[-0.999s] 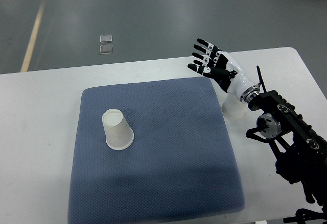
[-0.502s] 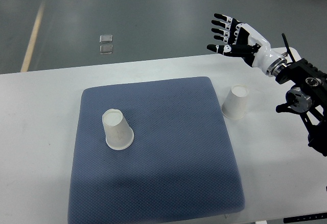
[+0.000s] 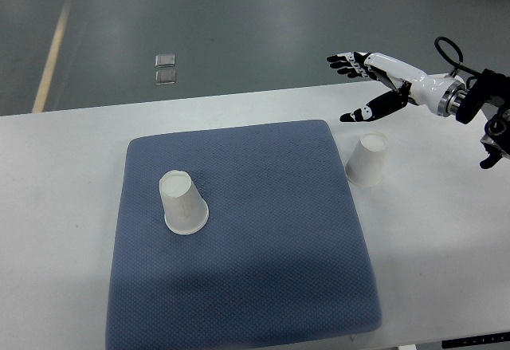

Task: Stack paper cups
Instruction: 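Lift the right hand and swing it over the second paper cup, then lower the right hand and close its fingers around the paper cup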

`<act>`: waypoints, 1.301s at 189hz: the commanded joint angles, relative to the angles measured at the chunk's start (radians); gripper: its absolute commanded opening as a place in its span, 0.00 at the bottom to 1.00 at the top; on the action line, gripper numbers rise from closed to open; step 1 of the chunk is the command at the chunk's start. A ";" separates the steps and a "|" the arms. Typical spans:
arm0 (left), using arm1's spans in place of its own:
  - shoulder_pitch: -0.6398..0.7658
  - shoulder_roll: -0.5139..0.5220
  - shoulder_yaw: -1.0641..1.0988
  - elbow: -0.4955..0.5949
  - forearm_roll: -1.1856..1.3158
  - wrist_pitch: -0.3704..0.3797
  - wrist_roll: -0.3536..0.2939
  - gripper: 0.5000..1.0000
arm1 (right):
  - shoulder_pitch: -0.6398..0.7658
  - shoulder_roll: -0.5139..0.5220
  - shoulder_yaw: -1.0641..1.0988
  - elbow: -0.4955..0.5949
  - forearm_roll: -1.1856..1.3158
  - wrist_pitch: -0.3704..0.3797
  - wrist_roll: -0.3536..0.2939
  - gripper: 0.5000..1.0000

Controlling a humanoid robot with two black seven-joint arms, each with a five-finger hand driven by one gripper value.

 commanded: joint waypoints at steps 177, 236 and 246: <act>0.000 0.000 0.000 0.000 -0.001 0.000 -0.001 1.00 | 0.003 -0.044 -0.176 -0.025 -0.421 -0.052 0.021 0.84; 0.000 0.000 0.000 0.000 0.000 0.000 0.000 1.00 | 0.003 -0.044 -0.197 -0.070 -0.428 -0.075 0.021 0.79; 0.000 0.000 0.000 0.000 0.000 -0.001 -0.001 1.00 | 0.003 -0.044 -0.199 -0.079 -0.435 -0.087 0.021 0.77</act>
